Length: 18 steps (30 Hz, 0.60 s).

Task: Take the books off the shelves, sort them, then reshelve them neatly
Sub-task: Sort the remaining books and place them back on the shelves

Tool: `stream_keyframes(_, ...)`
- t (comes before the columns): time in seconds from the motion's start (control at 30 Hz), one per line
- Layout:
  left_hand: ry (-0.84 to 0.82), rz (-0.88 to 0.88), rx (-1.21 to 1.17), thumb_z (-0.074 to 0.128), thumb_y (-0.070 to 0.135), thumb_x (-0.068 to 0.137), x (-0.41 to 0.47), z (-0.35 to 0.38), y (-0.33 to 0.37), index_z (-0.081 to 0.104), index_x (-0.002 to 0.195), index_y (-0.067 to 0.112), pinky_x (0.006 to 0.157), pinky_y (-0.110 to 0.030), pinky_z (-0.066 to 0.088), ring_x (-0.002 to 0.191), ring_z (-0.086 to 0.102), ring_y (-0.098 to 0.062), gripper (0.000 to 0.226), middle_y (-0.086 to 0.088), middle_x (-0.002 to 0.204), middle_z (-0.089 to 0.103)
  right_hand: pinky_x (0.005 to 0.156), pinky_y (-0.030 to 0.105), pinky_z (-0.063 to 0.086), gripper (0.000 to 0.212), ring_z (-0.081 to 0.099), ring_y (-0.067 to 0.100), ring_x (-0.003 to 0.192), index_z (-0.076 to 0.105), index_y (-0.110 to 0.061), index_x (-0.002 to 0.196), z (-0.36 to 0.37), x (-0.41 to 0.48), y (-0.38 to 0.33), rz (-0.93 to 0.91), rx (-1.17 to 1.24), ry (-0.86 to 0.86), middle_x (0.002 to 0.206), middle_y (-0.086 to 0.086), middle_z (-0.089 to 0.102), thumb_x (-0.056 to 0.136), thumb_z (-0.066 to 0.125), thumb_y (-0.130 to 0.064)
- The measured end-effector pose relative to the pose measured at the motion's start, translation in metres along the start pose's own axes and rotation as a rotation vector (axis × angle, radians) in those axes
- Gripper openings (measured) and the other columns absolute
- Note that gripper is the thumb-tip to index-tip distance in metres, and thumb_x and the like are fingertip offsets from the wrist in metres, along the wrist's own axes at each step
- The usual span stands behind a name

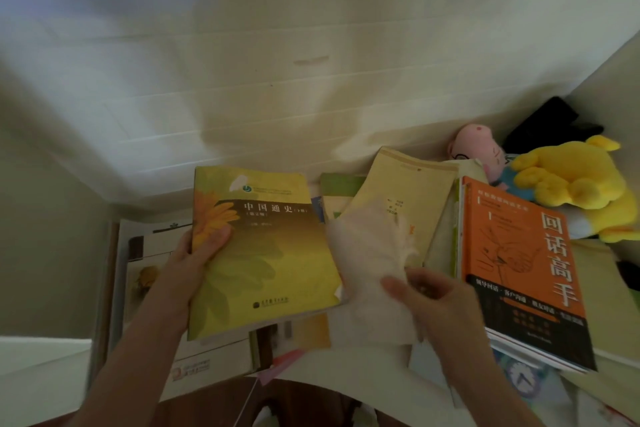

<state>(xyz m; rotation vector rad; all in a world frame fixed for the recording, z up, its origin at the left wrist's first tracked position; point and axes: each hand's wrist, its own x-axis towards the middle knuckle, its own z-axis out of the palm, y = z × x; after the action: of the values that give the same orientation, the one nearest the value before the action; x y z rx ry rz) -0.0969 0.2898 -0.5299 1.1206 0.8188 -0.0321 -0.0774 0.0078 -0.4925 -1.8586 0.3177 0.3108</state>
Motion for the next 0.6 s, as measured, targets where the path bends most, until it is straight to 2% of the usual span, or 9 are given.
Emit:
stream_keyframes(0.07, -0.04, -0.04, -0.023, 0.065, 0.03, 0.08, 0.002, -0.002, -0.003, 0.054, 0.118, 0.028, 0.058, -0.034, 0.054, 0.08, 0.067, -0.025, 0.039, -0.003, 0.099, 0.068, 0.049, 0.023, 0.051, 0.004, 0.066, 0.016, 0.057, 0.077, -0.015, 0.074, -0.016, -0.003, -0.028, -0.05, 0.046, -0.021, 0.071, 0.008, 0.073, 0.071, 0.078, -0.015)
stream_keyframes(0.13, -0.106, -0.08, -0.043, 0.067, 0.035, 0.073, 0.005, -0.001, -0.008, 0.058, 0.114, 0.034, 0.058, -0.034, 0.058, 0.08, 0.071, -0.024, 0.042, -0.001, 0.098, 0.072, 0.055, 0.029, 0.055, 0.007, 0.068, 0.02, 0.061, 0.078, -0.017, 0.075, -0.028, -0.007, -0.052, -0.131, 0.048, -0.026, 0.072, 0.007, 0.073, 0.068, 0.077, -0.019)
stream_keyframes(0.2, -0.164, -0.118, -0.059, 0.066, 0.036, 0.071, 0.006, 0.0, -0.012, 0.062, 0.107, 0.035, 0.061, -0.036, 0.059, 0.082, 0.072, -0.026, 0.037, 0.0, 0.094, 0.075, 0.056, 0.024, 0.056, 0.005, 0.068, 0.013, 0.061, 0.078, -0.021, 0.071, -0.036, -0.013, -0.074, -0.266, 0.027, -0.017, 0.07, 0.0, 0.073, 0.069, 0.076, -0.017)
stream_keyframes(0.3, -0.201, -0.173, -0.09, 0.066, 0.036, 0.075, 0.004, 0.004, -0.016, 0.063, 0.109, 0.032, 0.078, -0.049, 0.056, 0.094, 0.069, -0.034, 0.035, -0.009, 0.103, 0.073, 0.055, 0.012, 0.051, 0.015, 0.066, 0.004, 0.061, 0.078, -0.032, 0.078, -0.052, -0.019, -0.101, -0.471, -0.037, 0.077, 0.072, -0.012, 0.073, 0.069, 0.075, -0.02)
stream_keyframes(0.37, -0.248, -0.157, -0.083, 0.067, 0.034, 0.076, 0.002, 0.01, -0.016, 0.06, 0.119, 0.032, 0.09, -0.053, 0.05, 0.1, 0.066, -0.036, 0.044, -0.011, 0.111, 0.07, 0.061, 0.019, 0.054, 0.017, 0.068, 0.011, 0.071, 0.076, -0.039, 0.085, -0.057, -0.021, -0.113, -0.586, -0.075, 0.139, 0.081, -0.018, 0.073, 0.072, 0.075, -0.027)
stream_keyframes(0.4, -0.258, -0.144, -0.066, 0.067, 0.032, 0.076, 0.002, 0.014, -0.017, 0.058, 0.122, 0.031, 0.089, -0.052, 0.051, 0.1, 0.067, -0.036, 0.048, -0.011, 0.112, 0.069, 0.064, 0.022, 0.055, 0.017, 0.068, 0.014, 0.075, 0.075, -0.039, 0.087, -0.055, -0.021, -0.115, -0.653, -0.1, 0.163, 0.086, -0.02, 0.073, 0.074, 0.075, -0.027)
stream_keyframes(0.47, -0.274, -0.128, -0.027, 0.068, 0.03, 0.072, -0.002, 0.026, -0.021, 0.056, 0.122, 0.029, 0.079, -0.047, 0.056, 0.095, 0.068, -0.035, 0.051, -0.012, 0.11, 0.07, 0.062, 0.012, 0.05, 0.02, 0.065, 0.004, 0.078, 0.071, -0.036, 0.092, -0.042, -0.016, -0.114, -0.796, -0.148, 0.174, 0.091, -0.026, 0.07, 0.077, 0.074, -0.024)
stream_keyframes(0.53, -0.283, -0.132, 0.005, 0.07, 0.029, 0.07, -0.003, 0.04, -0.034, 0.054, 0.121, 0.028, 0.067, -0.042, 0.059, 0.089, 0.07, -0.033, 0.054, -0.012, 0.108, 0.07, 0.063, 0.007, 0.047, 0.016, 0.061, -0.005, 0.078, 0.072, -0.028, 0.095, -0.02, -0.008, -0.103, -0.928, -0.315, 0.137, 0.099, -0.024, 0.07, 0.079, 0.075, -0.025)
stream_keyframes(0.6, -0.268, -0.201, 0.04, 0.072, 0.031, 0.07, -0.002, 0.05, -0.051, 0.049, 0.126, 0.03, 0.066, -0.041, 0.058, 0.089, 0.07, -0.034, 0.06, -0.013, 0.11, 0.068, 0.065, 0.015, 0.052, 0.019, 0.064, 0.0, 0.08, 0.075, -0.02, 0.098, 0.001, 0.003, -0.074, -1.069, -0.573, 0.112, 0.106, -0.012, 0.071, 0.08, 0.069, -0.025)
